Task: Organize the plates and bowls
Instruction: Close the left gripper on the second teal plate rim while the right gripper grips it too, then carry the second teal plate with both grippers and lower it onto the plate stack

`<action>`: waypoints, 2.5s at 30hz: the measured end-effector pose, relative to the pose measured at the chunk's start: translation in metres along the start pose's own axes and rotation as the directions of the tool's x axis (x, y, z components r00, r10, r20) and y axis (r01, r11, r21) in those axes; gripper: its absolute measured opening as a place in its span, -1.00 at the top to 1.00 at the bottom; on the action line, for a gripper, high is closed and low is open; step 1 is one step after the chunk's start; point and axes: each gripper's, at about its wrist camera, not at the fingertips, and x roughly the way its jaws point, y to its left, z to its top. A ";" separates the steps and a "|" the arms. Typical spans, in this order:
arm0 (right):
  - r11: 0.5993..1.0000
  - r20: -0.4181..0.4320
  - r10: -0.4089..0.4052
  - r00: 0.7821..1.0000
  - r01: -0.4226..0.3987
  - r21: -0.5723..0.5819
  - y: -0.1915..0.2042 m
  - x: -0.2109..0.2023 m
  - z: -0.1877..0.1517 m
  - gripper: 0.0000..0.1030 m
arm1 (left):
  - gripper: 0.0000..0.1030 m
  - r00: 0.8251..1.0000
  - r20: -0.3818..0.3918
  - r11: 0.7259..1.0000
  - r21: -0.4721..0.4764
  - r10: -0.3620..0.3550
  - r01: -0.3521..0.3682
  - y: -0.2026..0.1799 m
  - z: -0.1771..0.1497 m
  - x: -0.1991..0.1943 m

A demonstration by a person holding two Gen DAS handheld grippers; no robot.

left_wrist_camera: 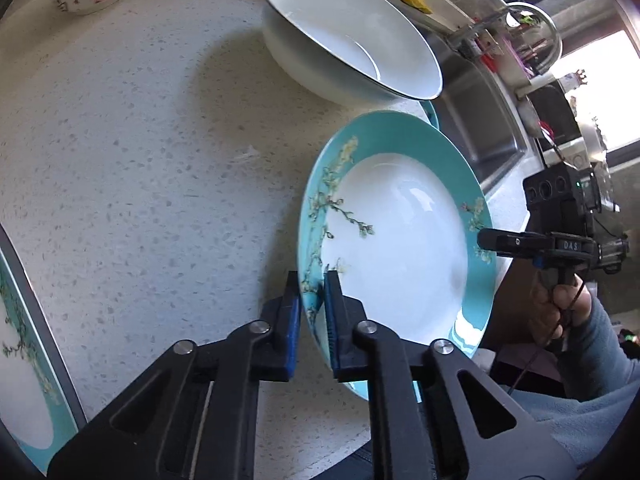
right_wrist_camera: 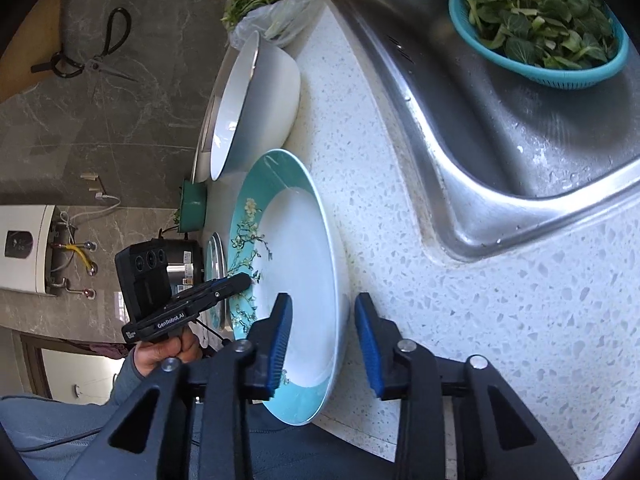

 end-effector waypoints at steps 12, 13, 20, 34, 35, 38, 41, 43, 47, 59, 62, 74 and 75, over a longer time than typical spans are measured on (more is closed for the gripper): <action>0.997 -0.005 -0.017 1.000 0.017 0.073 -0.012 -0.002 -0.002 0.77 | 0.83 0.998 -0.004 0.997 -0.054 -0.060 0.060 0.008 0.015 0.006; 0.997 -0.004 -0.019 1.000 0.019 0.076 -0.012 -0.002 -0.002 0.77 | 0.84 0.998 0.000 0.997 -0.049 -0.055 0.055 0.007 0.016 0.006; 0.997 0.006 -0.053 0.999 0.053 0.058 -0.005 -0.001 -0.005 0.77 | 0.84 0.999 0.016 0.998 -0.029 -0.047 0.047 -0.002 0.004 0.011; 0.996 0.017 -0.088 0.996 0.087 0.029 0.033 0.007 -0.017 0.77 | 0.86 0.995 0.065 0.997 -0.014 -0.077 0.078 0.002 -0.017 -0.026; 0.996 0.020 -0.089 0.996 0.088 0.024 0.039 0.009 -0.017 0.77 | 0.86 0.994 0.072 0.996 -0.015 -0.082 0.083 0.006 -0.018 -0.032; 0.995 0.024 -0.097 0.995 0.097 0.013 0.057 0.017 -0.020 0.77 | 0.86 0.991 0.095 0.995 -0.022 -0.090 0.093 0.015 -0.023 -0.053; 0.995 0.011 -0.101 0.995 0.101 -0.013 0.083 0.030 -0.020 0.77 | 0.86 0.986 0.136 0.994 -0.036 -0.093 0.099 0.028 -0.030 -0.083; 0.994 -0.001 -0.104 0.995 0.104 -0.043 0.104 0.042 -0.018 0.77 | 0.86 0.983 0.162 0.995 -0.051 -0.081 0.091 0.040 -0.035 -0.105; 0.990 -0.033 -0.089 0.996 0.085 -0.111 0.149 0.075 -0.010 0.77 | 0.86 0.976 0.213 0.991 -0.109 -0.050 0.075 0.076 -0.049 -0.148; 0.963 -0.188 -0.111 0.976 0.059 -0.263 0.234 0.205 0.001 0.77 | 0.86 0.947 0.309 0.960 -0.279 0.087 0.003 0.214 -0.101 -0.237; 0.954 -0.203 -0.149 0.968 0.086 -0.288 0.240 0.233 0.003 0.77 | 0.86 0.948 0.297 0.954 -0.300 0.113 -0.019 0.245 -0.110 -0.236; 0.906 -0.168 -0.312 0.935 0.240 -0.348 0.251 0.281 -0.004 0.77 | 0.76 0.959 0.219 0.943 -0.317 0.179 -0.103 0.311 -0.124 -0.211; 0.901 -0.163 -0.326 0.931 0.254 -0.353 0.252 0.283 -0.004 0.77 | 0.75 0.960 0.214 0.943 -0.314 0.183 -0.110 0.314 -0.123 -0.209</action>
